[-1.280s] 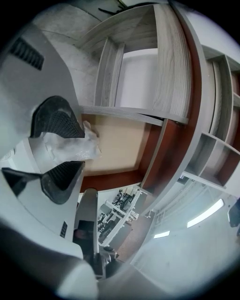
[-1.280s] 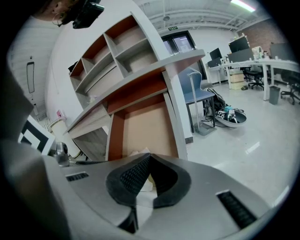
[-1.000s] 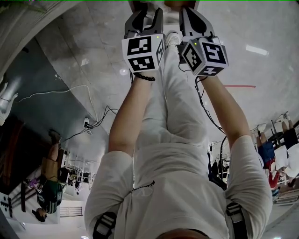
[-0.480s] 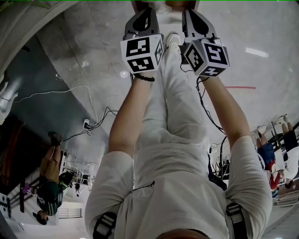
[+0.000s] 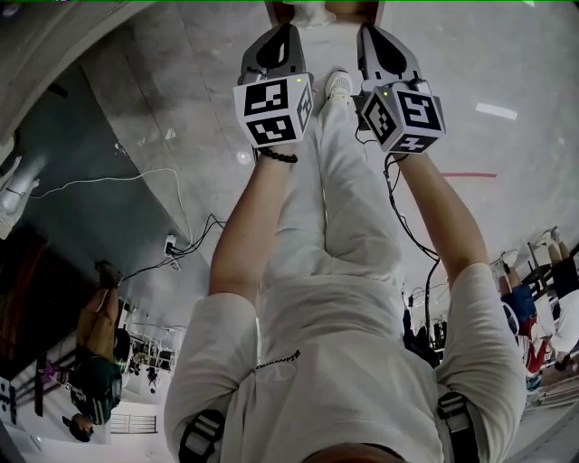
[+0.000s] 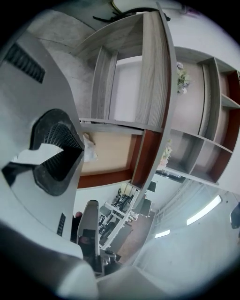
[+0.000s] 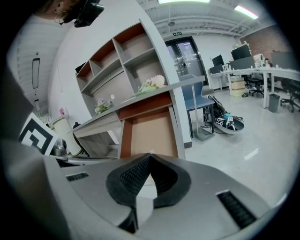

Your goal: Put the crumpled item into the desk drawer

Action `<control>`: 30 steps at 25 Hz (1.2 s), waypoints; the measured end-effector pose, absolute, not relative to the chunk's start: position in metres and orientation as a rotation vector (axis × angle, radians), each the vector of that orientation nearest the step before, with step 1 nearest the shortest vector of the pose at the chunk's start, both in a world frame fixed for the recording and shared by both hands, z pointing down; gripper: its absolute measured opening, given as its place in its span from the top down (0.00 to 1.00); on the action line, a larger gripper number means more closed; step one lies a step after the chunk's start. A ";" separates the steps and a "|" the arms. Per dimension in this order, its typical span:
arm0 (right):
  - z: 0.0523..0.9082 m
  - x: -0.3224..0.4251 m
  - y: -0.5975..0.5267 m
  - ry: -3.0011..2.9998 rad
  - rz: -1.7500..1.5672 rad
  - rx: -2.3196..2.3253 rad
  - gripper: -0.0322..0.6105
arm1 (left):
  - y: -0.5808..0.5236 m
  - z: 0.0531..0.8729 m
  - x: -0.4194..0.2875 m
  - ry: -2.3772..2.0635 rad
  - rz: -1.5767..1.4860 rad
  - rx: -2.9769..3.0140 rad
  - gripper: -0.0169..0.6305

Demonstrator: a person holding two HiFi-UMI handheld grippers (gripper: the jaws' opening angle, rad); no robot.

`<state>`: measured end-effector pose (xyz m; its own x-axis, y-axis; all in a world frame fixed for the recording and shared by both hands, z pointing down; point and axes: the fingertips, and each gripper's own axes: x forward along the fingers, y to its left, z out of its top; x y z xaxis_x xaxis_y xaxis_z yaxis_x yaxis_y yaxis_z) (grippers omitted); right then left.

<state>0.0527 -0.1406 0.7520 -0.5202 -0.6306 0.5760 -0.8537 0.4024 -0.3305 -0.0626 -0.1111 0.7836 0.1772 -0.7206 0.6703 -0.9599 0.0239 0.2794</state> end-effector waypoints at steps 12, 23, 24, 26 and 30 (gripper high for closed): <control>0.636 0.071 -0.125 -2.311 0.761 1.320 0.95 | -0.085 0.655 -0.120 -1.680 0.461 1.849 0.97; 0.490 0.075 -0.121 -2.411 0.676 1.360 0.95 | -0.070 0.515 -0.138 -1.719 0.378 1.967 0.97; 0.476 0.078 -0.119 -2.419 0.674 1.369 0.95 | -0.065 0.503 -0.140 -1.728 0.371 1.970 0.97; 0.449 0.081 -0.113 -2.435 0.667 1.377 0.95 | -0.058 0.477 -0.149 -1.754 0.344 1.965 0.97; 0.398 0.086 -0.101 -2.478 0.637 1.366 0.95 | -0.048 0.416 -0.173 -1.840 0.252 1.946 0.97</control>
